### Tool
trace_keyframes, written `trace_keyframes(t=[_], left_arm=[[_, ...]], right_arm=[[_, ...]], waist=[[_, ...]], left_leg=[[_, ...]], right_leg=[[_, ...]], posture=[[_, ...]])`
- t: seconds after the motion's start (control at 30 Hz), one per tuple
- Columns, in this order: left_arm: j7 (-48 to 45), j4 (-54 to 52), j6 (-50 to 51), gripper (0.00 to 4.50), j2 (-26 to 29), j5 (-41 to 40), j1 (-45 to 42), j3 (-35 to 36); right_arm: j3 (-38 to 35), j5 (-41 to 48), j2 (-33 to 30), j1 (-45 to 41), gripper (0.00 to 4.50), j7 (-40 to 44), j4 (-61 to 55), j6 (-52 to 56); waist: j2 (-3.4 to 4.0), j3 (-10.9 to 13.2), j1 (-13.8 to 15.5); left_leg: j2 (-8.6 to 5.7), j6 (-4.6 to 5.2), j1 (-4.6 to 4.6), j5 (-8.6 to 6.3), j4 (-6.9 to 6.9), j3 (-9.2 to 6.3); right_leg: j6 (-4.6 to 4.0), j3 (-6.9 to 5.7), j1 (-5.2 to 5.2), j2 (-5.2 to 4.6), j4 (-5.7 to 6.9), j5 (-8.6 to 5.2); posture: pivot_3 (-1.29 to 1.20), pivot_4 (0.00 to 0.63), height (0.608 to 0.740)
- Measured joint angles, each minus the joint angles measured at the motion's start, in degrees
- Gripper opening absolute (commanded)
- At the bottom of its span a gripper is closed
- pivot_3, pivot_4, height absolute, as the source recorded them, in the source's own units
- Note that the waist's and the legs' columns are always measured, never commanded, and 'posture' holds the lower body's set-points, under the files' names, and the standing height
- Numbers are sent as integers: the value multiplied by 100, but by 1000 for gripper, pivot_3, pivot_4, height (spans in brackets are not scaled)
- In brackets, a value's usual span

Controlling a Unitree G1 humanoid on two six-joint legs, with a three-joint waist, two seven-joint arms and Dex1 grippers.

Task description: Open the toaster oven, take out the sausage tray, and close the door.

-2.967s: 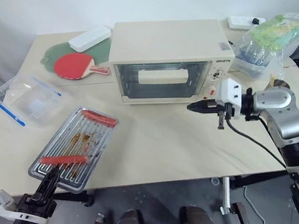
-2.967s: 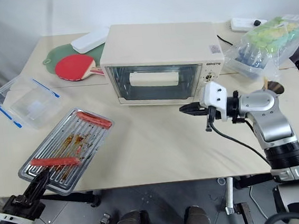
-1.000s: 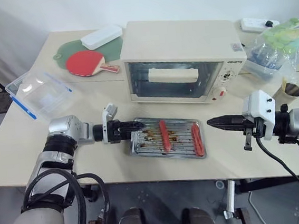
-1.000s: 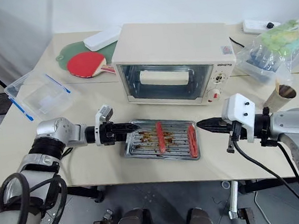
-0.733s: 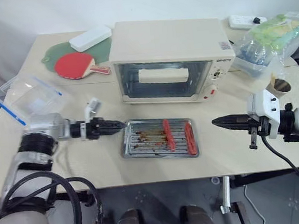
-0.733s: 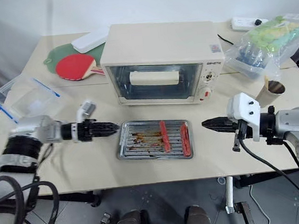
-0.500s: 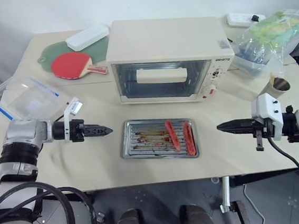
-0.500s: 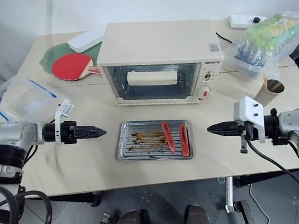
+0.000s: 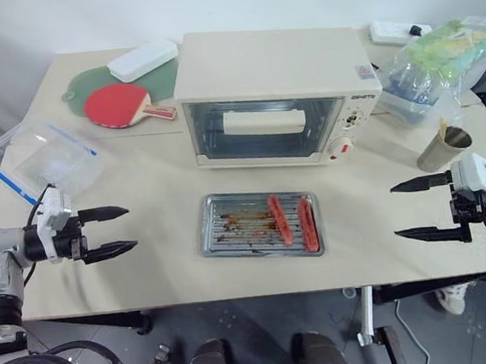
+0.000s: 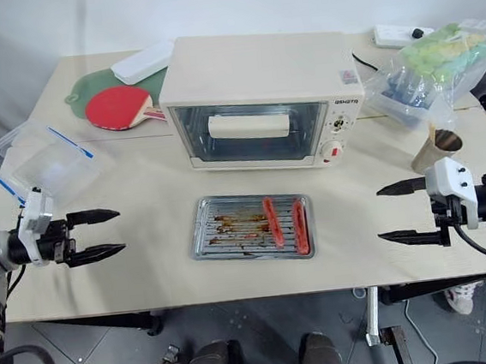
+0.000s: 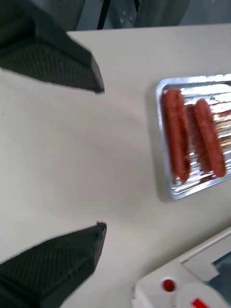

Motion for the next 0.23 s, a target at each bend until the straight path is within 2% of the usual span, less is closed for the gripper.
trace_keyframes(t=[0.13, 0.23], left_arm=[[13, -293, 95, 4500, 23, -65, 316, 209], [153, -927, 394, 4500, 5, -295, 898, 532]], right_arm=[[-60, -86, 0, 136, 4467, -185, 108, -123], [-381, -35, 121, 695, 4467, -646, -243, 38]], waist=[[1, 0, -12], [1, 0, -12]], left_leg=[[2, 0, 0, 0, -3, 0], [4, -2, 1, -2, -7, 1]], right_leg=[[0, -2, -1, 0, 0, 0], [0, -3, -3, 0, 0, 0]], posture=[[0, 150, 740], [0, 150, 740]])
